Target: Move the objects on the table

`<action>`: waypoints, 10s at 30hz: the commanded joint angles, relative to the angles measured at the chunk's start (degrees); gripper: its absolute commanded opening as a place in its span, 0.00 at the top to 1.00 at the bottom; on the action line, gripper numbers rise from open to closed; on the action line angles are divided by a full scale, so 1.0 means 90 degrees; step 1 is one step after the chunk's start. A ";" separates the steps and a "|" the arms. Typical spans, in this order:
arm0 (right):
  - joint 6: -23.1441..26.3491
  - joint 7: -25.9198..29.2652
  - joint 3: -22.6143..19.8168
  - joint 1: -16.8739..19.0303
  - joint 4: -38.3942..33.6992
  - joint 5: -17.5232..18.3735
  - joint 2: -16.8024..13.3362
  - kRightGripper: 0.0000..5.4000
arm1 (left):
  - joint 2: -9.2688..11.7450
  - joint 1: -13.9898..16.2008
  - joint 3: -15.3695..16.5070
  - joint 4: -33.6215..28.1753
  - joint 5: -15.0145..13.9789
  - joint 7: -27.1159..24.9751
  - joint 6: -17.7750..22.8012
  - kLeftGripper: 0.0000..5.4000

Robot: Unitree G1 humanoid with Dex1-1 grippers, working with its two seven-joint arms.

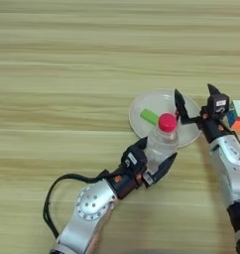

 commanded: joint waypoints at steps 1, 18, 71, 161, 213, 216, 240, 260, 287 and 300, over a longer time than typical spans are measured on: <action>0.0093 -0.0051 -0.0014 -0.0058 -0.0016 -0.0008 0.0014 0.00 | 0.0038 0.0083 -0.0014 0.0194 0.0190 0.0091 0.0191 0.35; 0.0095 -0.0038 -0.0008 -0.0056 0.0002 -0.0013 0.0006 0.00 | 0.0014 0.0072 -0.0006 0.0234 0.0264 0.0145 0.0159 0.04; -0.0097 -0.0055 -0.0111 -0.0415 0.0633 -0.0035 -0.0001 0.00 | 0.0687 0.0952 0.0261 -0.0862 0.0356 0.0334 0.0381 0.00; 0.0014 0.2649 -0.0800 0.0582 0.0095 0.1050 -0.2214 0.00 | -0.0309 -0.2598 0.2875 0.3312 0.0768 0.3782 -0.0797 0.00; 0.1596 0.5006 0.1061 0.1878 -0.2762 0.1690 -0.2413 0.00 | -0.0294 -0.2568 0.2838 0.3263 0.0755 0.3801 -0.0782 0.00; 0.1621 0.4989 0.1152 0.1828 -0.2731 0.1692 -0.2338 0.00 | -0.0296 -0.2564 0.2837 0.3268 0.0758 0.3805 -0.0789 0.00; 0.1453 0.4264 0.1778 0.1698 -0.2685 0.0991 -0.1681 0.00 | -0.0318 -0.2520 0.2817 0.3192 0.0769 0.3827 -0.0786 0.00; 0.1117 0.3556 0.1971 0.1562 -0.2350 0.0450 -0.1365 0.00 | -0.0327 -0.2460 0.2791 0.3086 0.0802 0.3861 -0.0754 0.00; 0.0947 0.2680 0.1811 0.1538 -0.2542 0.0254 -0.1107 0.39 | -0.0324 -0.2448 0.2791 0.3122 0.0806 0.3863 -0.0761 0.00; 0.1573 0.2008 0.0706 0.1160 -0.2975 0.0611 -0.1307 0.40 | -0.0327 -0.2424 0.2794 0.3110 0.0850 0.3875 -0.0762 0.00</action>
